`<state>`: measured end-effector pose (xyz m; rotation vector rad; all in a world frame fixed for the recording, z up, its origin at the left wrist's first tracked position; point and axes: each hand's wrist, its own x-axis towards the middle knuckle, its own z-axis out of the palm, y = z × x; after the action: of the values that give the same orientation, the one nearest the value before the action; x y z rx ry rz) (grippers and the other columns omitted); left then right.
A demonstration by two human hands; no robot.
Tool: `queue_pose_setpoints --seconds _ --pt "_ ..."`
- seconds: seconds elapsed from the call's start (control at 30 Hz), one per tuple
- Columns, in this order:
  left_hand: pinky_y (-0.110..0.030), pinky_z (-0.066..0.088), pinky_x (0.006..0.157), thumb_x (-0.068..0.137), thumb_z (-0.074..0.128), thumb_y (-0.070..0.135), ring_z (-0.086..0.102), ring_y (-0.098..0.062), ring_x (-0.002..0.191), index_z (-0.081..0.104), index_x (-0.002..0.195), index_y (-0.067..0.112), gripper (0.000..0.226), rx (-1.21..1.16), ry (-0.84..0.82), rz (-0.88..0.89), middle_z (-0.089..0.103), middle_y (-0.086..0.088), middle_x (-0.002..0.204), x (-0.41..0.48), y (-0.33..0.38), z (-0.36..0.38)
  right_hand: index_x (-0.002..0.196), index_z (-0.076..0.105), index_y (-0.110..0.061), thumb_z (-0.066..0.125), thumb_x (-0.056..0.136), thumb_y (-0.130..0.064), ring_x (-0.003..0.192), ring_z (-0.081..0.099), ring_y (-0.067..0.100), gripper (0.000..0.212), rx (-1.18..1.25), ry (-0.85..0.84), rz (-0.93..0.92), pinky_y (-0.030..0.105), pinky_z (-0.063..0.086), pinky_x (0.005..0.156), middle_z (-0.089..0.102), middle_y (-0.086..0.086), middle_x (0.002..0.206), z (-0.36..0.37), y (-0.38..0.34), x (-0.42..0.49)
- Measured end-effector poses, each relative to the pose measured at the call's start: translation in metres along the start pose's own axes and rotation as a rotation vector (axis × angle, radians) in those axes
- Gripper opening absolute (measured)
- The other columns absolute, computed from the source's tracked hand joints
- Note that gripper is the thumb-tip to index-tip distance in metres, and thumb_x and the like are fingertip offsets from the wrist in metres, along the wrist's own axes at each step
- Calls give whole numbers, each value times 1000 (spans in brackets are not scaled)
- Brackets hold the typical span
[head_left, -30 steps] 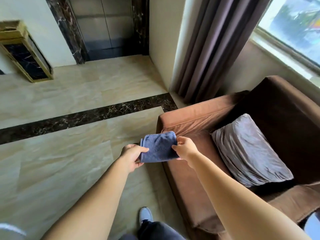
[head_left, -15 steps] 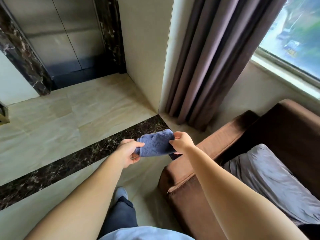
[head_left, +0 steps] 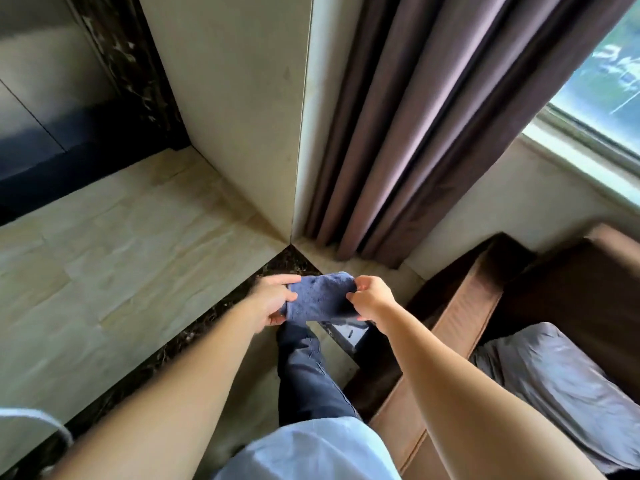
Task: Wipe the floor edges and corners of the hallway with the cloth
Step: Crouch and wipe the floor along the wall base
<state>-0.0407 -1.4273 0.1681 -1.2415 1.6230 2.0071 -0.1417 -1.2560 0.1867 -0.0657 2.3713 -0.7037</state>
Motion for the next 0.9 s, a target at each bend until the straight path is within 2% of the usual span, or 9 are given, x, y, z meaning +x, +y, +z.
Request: queue_pose_setpoints --seconds 0.1,0.2,0.33,0.43,0.53,0.63,0.7,0.8,0.9 --pt "-28 45 65 89 54 -4 56 -25 87 74 90 28 38 48 31 -35 63 -10 105 73 35 -14 73 55 -15 55 87 -10 82 70 37 14 -94 -48 2 46 61 71 61 11 80 6 -36 80" --pt "-26 40 59 87 52 -7 49 -20 70 76 100 18 37 35 105 -102 60 -11 91 150 64 -28 83 58 -17 58 87 -14 87 68 34 5 -183 -97 6 43 59 77 64 9 85 15 -68 158" --pt "-27 47 58 86 45 -3 52 -19 77 74 101 24 42 6 100 -211 58 -6 91 249 83 -35 94 63 -14 61 88 -17 87 58 26 7 -310 -132 -15 26 43 71 63 6 93 28 -97 264" --pt "-32 55 63 85 44 -3 54 -17 77 71 106 25 45 -17 83 -238 57 -1 89 318 82 -33 101 68 -13 61 87 -16 90 63 28 17 -312 -142 7 29 47 71 68 7 95 47 -102 333" --pt "-41 60 76 80 48 -3 60 -20 69 74 97 31 47 9 186 -171 67 -5 88 402 49 -29 97 66 -7 63 86 -16 86 61 30 14 -397 -153 -4 28 42 67 66 10 88 85 -83 407" --pt "-37 58 84 76 55 3 67 -25 89 72 90 42 45 161 247 -65 73 0 102 492 -4 -21 87 62 -5 63 85 -15 79 54 29 9 -424 -91 -6 26 36 66 62 8 81 131 -44 485" --pt "-28 53 86 79 58 5 66 -22 95 71 106 40 47 258 187 -3 72 1 112 551 -44 -15 82 60 -6 62 85 -12 79 54 29 7 -409 -46 -3 26 34 65 61 8 79 168 -12 535" --pt "-22 46 78 85 60 12 59 -14 86 62 129 40 52 453 44 105 69 0 116 645 -100 -12 77 57 -14 60 86 -10 80 53 27 10 -368 39 -13 25 32 66 60 7 79 227 42 615" --pt "-27 44 66 89 57 13 62 -26 78 49 142 43 61 616 -14 221 72 -9 109 746 -146 -8 82 59 -16 58 88 -9 87 56 31 9 -298 140 -31 26 33 69 58 7 81 285 97 697"
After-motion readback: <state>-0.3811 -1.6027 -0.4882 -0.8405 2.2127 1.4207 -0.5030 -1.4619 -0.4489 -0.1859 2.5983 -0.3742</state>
